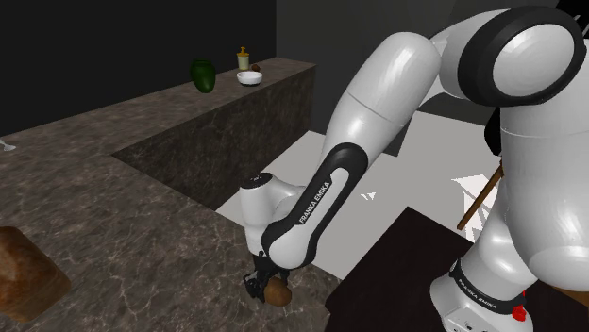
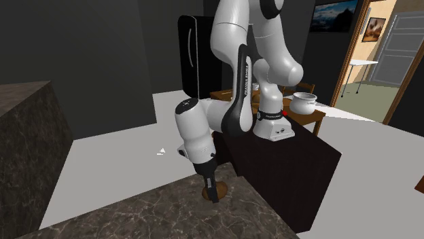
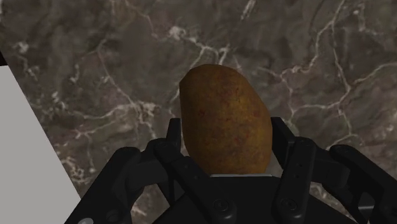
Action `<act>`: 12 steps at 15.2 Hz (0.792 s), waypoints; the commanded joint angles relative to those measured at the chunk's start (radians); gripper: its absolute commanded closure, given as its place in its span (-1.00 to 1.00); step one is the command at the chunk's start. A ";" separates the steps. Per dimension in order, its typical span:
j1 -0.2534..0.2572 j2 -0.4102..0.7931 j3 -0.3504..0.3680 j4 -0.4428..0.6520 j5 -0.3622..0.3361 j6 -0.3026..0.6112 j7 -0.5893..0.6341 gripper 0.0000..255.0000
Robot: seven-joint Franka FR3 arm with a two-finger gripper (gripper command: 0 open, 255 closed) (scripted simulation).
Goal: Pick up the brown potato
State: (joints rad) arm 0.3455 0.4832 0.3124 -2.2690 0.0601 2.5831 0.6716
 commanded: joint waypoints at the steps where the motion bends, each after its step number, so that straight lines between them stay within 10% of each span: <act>1: 0.000 0.000 0.000 0.000 0.000 0.000 0.000 1.00; 12: -0.021 -0.107 0.027 -0.017 0.031 -0.088 -0.008 1.00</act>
State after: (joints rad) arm 0.3265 0.3913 0.3353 -2.2853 0.0865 2.5096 0.6638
